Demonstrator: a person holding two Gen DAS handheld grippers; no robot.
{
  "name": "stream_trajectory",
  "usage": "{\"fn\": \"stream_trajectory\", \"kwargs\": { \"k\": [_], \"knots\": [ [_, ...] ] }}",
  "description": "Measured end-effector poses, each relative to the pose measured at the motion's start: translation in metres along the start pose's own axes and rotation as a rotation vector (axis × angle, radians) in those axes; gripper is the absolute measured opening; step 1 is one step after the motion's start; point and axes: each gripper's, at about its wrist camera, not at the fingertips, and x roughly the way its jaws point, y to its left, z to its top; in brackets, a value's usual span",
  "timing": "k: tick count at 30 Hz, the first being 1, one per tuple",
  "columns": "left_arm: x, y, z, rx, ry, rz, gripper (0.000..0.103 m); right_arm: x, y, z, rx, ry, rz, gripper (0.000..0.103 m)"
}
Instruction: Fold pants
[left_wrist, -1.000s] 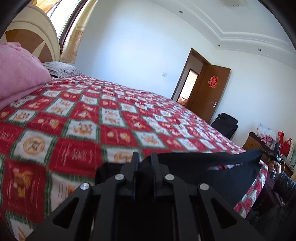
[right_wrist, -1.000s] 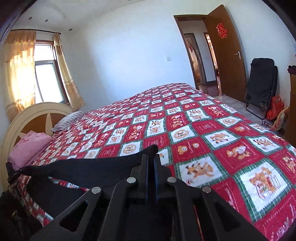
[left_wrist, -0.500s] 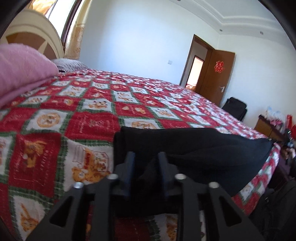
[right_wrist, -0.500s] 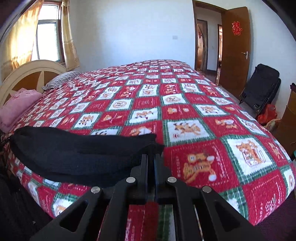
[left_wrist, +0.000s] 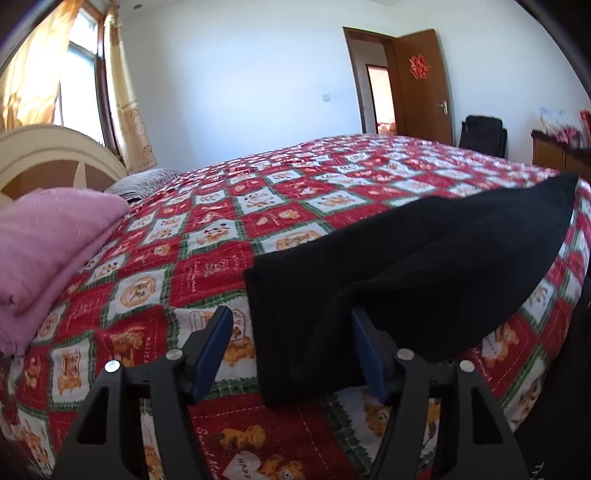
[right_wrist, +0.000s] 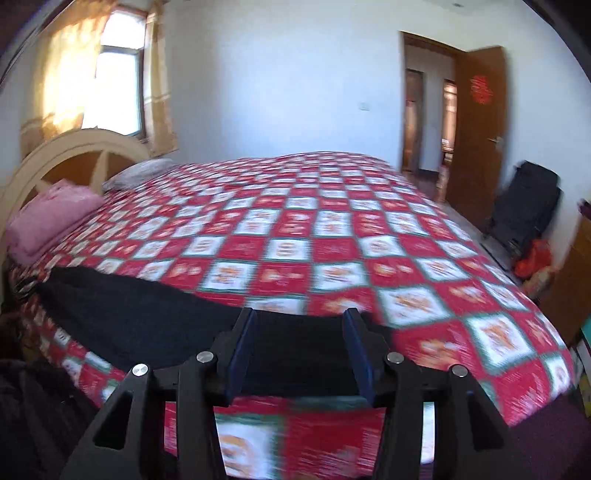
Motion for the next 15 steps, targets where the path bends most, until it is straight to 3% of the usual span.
{"fn": "stream_trajectory", "kwargs": {
  "k": [4,5,8,11,15],
  "knots": [
    [0.001,-0.006,0.002,0.035,-0.004,-0.010,0.040,0.050,0.105,0.007,-0.196,0.095,0.141,0.050],
    [0.000,-0.007,0.004,0.035,-0.010,-0.030,0.029,0.064,0.135,0.005,-0.241,0.120,0.194,0.050],
    [-0.006,-0.007,0.008,0.027,-0.023,-0.050,0.026,0.097,0.207,-0.007,-0.357,0.175,0.306,0.050],
    [-0.010,0.000,0.012,-0.014,-0.031,-0.095,0.026,0.122,0.259,-0.023,-0.475,0.208,0.335,0.050],
    [-0.010,0.005,0.013,-0.042,-0.030,-0.125,0.024,0.146,0.287,-0.035,-0.522,0.231,0.342,0.050]
  ]
}}
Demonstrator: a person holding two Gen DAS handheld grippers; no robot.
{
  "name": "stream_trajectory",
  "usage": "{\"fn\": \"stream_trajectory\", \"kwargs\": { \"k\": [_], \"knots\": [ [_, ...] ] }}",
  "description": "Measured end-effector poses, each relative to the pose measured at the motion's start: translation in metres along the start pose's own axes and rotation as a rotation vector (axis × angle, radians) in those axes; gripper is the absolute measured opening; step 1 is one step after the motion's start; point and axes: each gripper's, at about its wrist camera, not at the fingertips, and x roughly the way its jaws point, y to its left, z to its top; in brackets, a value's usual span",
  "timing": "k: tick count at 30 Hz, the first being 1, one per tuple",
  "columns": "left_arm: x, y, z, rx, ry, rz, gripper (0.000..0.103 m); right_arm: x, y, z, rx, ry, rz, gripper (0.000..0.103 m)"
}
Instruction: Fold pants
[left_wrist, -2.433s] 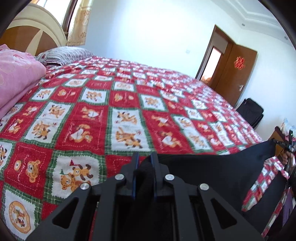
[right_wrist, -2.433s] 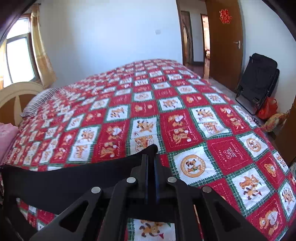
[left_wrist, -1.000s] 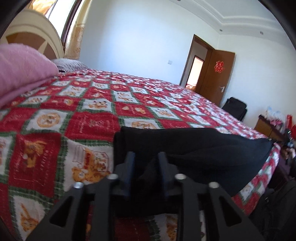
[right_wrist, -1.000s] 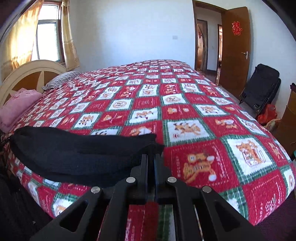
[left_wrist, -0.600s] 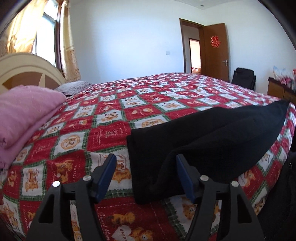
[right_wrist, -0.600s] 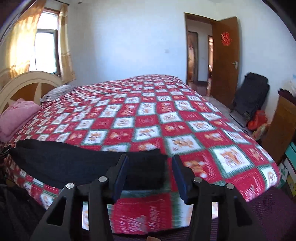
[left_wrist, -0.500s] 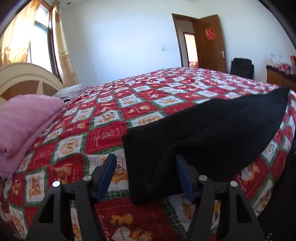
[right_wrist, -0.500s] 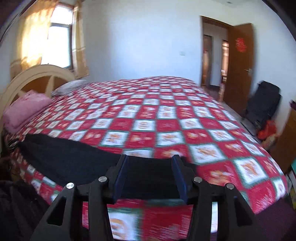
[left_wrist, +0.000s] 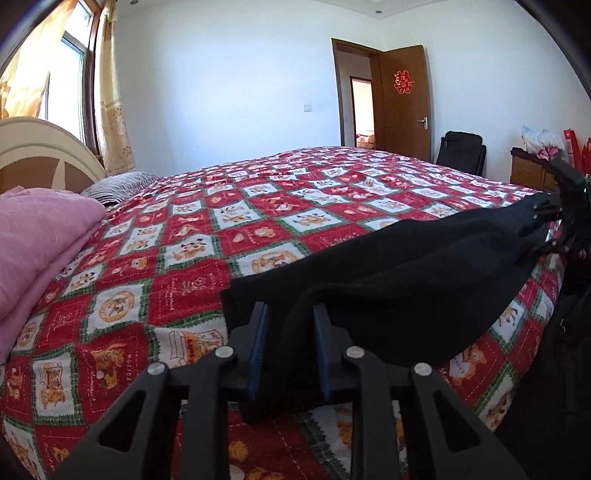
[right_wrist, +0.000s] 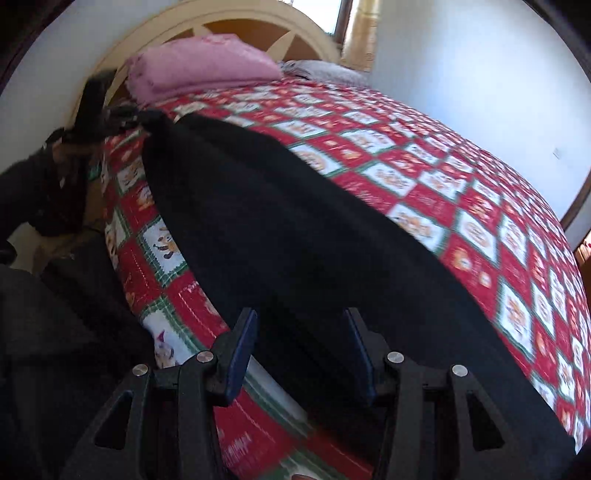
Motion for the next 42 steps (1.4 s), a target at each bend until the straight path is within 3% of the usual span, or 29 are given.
{"fn": "stream_trajectory", "kwargs": {
  "k": [4,5,8,14,19,22,27,30,34,36,37,41,42],
  "knots": [
    [0.012,-0.001,0.001,0.024,0.026,0.011,0.016,0.021,0.003,0.000,-0.021,0.053,-0.027,0.050],
    [0.015,-0.002,0.002,0.034,0.027,0.015,0.013,0.024,0.004,0.000,-0.022,0.053,-0.032,0.045],
    [0.012,-0.005,0.010,0.093,0.008,0.021,0.011,0.015,0.001,0.006,-0.011,0.027,-0.026,0.003],
    [-0.002,0.003,0.014,0.130,-0.022,0.005,0.011,-0.030,0.015,0.012,-0.057,-0.039,-0.012,0.003],
    [0.014,-0.001,-0.014,0.153,0.060,0.019,0.011,-0.002,0.032,-0.009,-0.088,0.043,0.019,0.003],
    [0.008,0.000,-0.019,0.125,0.041,0.013,0.011,0.010,0.032,-0.013,-0.065,0.065,0.041,0.003],
    [0.001,-0.002,-0.021,0.130,0.036,0.020,0.011,-0.005,0.025,-0.008,-0.028,0.037,0.085,0.003],
    [0.001,-0.002,-0.023,0.121,0.037,0.021,0.013,0.009,0.032,-0.015,-0.058,0.096,0.079,0.003],
    [-0.005,0.001,-0.031,0.122,0.051,0.048,0.026,0.012,0.029,-0.016,-0.033,0.096,0.096,0.004],
    [-0.012,0.007,-0.037,0.115,0.066,0.077,0.052,0.008,0.022,-0.015,-0.017,0.104,0.117,0.006],
    [-0.016,0.011,-0.042,0.110,0.074,0.100,0.055,0.005,0.020,-0.014,-0.025,0.105,0.105,0.007],
    [-0.030,0.029,-0.053,0.056,0.093,0.172,0.056,-0.009,0.017,-0.016,-0.040,0.097,0.105,0.037],
    [-0.035,0.033,-0.053,0.026,0.083,0.189,0.056,-0.014,0.016,-0.014,-0.036,0.084,0.114,0.039]
  ]
}}
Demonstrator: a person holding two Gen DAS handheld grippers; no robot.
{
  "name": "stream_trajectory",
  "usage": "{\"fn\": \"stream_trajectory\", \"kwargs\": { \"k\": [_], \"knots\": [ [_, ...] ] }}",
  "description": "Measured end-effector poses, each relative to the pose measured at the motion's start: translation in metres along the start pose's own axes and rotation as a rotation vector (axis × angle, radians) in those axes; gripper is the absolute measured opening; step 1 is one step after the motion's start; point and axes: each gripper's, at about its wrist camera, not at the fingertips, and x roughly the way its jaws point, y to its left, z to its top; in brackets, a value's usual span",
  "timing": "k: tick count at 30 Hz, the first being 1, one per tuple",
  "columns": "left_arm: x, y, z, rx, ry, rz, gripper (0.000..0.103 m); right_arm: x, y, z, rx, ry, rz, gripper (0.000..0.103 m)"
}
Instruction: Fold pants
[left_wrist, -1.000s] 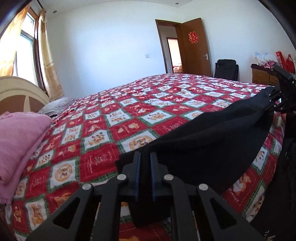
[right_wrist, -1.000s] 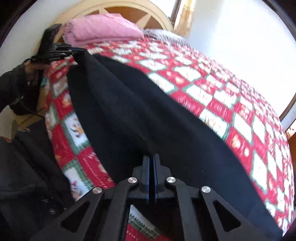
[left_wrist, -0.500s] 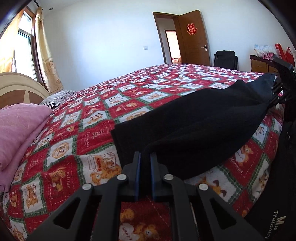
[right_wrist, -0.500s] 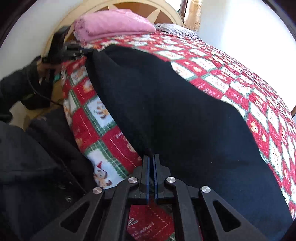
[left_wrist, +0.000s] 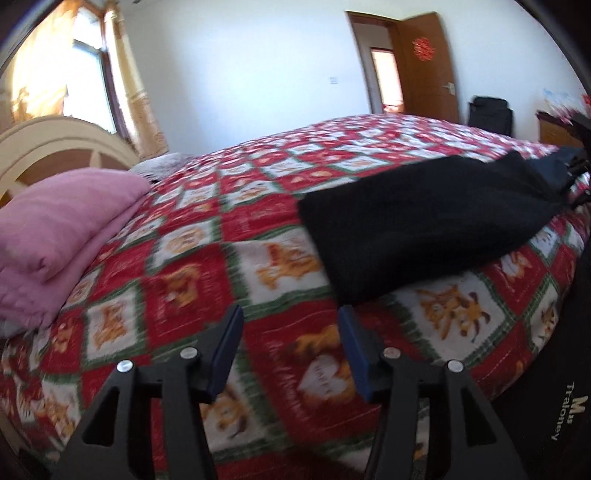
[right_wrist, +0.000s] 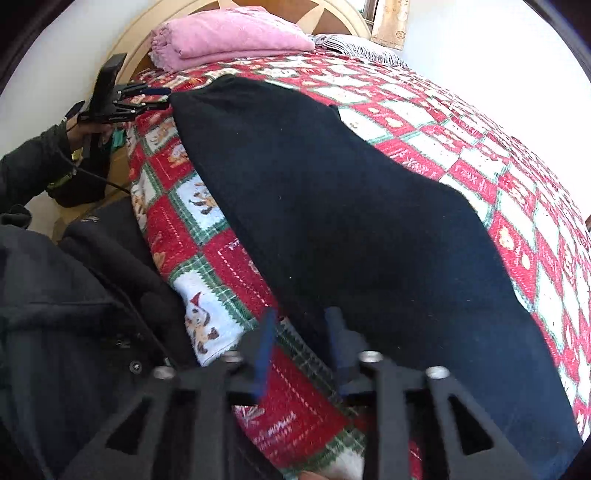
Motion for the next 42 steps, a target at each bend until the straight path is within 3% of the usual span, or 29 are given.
{"fn": "stream_trajectory", "kwargs": {
  "k": [4,6,9,13,18,19,24,28,30,34,35,36,42],
  "knots": [
    [-0.019,0.001,0.019,-0.077,-0.104,0.007,0.057,-0.011,0.002,0.018,0.014,-0.061,0.047,0.039],
    [-0.026,-0.011,0.035,-0.074,-0.161,-0.008,0.065,-0.008,0.008,0.032,0.002,-0.084,0.056,0.039],
    [-0.021,-0.035,0.059,-0.093,-0.215,-0.102,0.071,0.012,0.016,0.055,0.004,-0.106,0.076,0.039],
    [0.014,-0.076,0.071,-0.048,-0.163,-0.193,0.071,0.052,0.021,0.068,0.025,-0.027,0.094,0.039],
    [0.053,-0.124,0.048,0.068,-0.027,-0.201,0.072,0.042,-0.009,0.093,0.142,-0.102,0.197,0.039],
    [0.050,-0.124,0.043,0.055,-0.065,-0.191,0.073,0.037,-0.019,0.101,0.179,-0.129,0.211,0.039],
    [0.036,-0.116,0.043,0.023,-0.074,-0.195,0.073,0.050,-0.069,0.141,0.389,-0.177,0.246,0.039],
    [0.026,-0.107,0.048,-0.012,-0.136,-0.160,0.078,0.084,-0.102,0.157,0.544,-0.140,0.285,0.039],
    [0.024,-0.093,0.051,-0.072,-0.163,-0.147,0.088,0.103,-0.112,0.161,0.603,-0.123,0.323,0.039],
    [0.040,-0.089,0.048,-0.121,-0.134,-0.145,0.093,0.143,-0.120,0.161,0.730,-0.042,0.475,0.039],
    [0.046,-0.090,0.047,-0.118,-0.119,-0.141,0.093,0.150,-0.119,0.159,0.752,-0.026,0.496,0.026],
    [0.049,-0.092,0.046,-0.112,-0.104,-0.128,0.093,0.152,-0.117,0.158,0.760,-0.027,0.498,0.007],
    [0.058,-0.102,0.043,-0.055,-0.079,-0.104,0.103,0.120,-0.115,0.167,0.737,-0.162,0.415,0.004]
  ]
}}
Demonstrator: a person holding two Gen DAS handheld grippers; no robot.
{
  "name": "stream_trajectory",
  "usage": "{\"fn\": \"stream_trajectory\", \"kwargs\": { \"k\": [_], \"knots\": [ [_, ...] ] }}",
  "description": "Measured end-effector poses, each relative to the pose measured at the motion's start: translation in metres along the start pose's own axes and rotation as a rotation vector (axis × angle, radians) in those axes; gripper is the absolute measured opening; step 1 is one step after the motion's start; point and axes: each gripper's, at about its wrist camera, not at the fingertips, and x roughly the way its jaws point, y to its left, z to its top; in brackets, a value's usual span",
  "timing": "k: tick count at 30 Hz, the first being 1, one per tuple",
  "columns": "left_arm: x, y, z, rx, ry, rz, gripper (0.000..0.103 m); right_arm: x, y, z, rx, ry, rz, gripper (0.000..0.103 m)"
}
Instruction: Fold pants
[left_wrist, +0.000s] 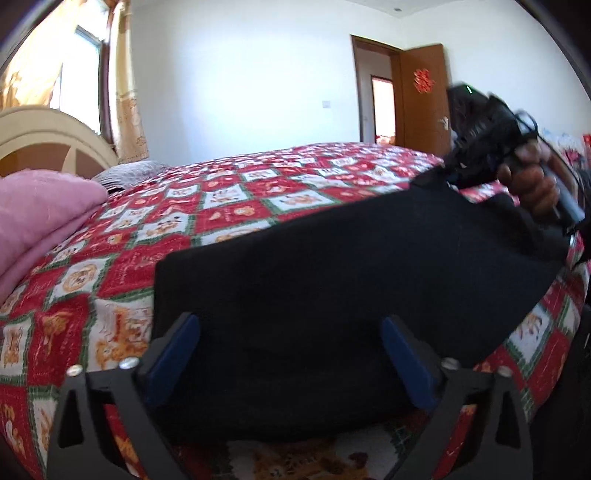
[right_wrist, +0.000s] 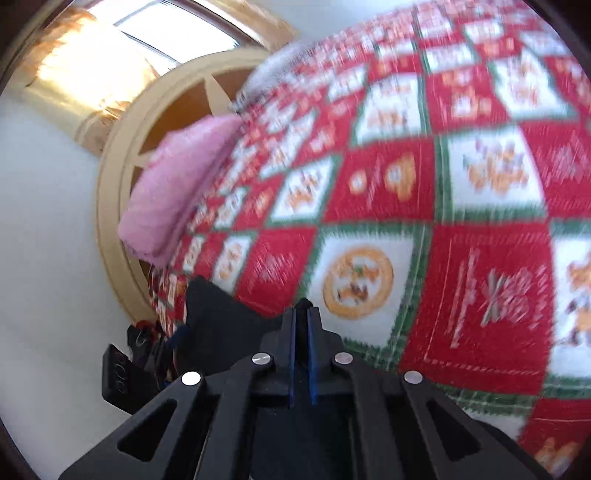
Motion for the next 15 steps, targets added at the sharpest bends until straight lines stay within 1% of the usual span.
{"fn": "stream_trajectory", "kwargs": {
  "k": [2,4,5,7,8,9,11,13,15],
  "knots": [
    [0.000,-0.003,-0.001,0.007,-0.006,0.015,0.103,0.010,-0.003,0.002,0.002,0.023,-0.050,0.004],
    [-0.002,-0.002,-0.002,0.002,-0.013,0.011,0.103,0.026,-0.009,-0.001,-0.015,0.057,-0.103,0.004],
    [-0.003,-0.002,-0.003,0.000,-0.015,0.010,0.103,0.033,-0.013,-0.004,-0.013,0.079,-0.099,0.005],
    [-0.007,-0.001,-0.002,-0.009,-0.017,0.015,0.103,0.026,-0.020,-0.006,0.023,0.047,-0.066,0.005],
    [-0.008,-0.001,-0.002,-0.012,-0.016,0.018,0.103,0.021,-0.019,-0.007,0.028,0.042,-0.070,0.010],
    [-0.013,-0.001,0.000,-0.022,-0.022,0.027,0.103,0.014,-0.020,-0.009,0.022,0.037,-0.089,0.024],
    [-0.021,-0.002,0.005,-0.038,-0.048,0.026,0.103,-0.014,-0.018,-0.017,-0.024,0.001,-0.123,0.039],
    [-0.033,-0.006,0.014,-0.037,-0.082,0.022,0.103,-0.043,-0.021,-0.029,-0.046,-0.014,-0.127,0.039],
    [-0.040,-0.016,0.027,-0.023,-0.106,-0.008,0.103,-0.078,-0.031,-0.043,-0.051,-0.040,-0.160,0.039]
  ]
}}
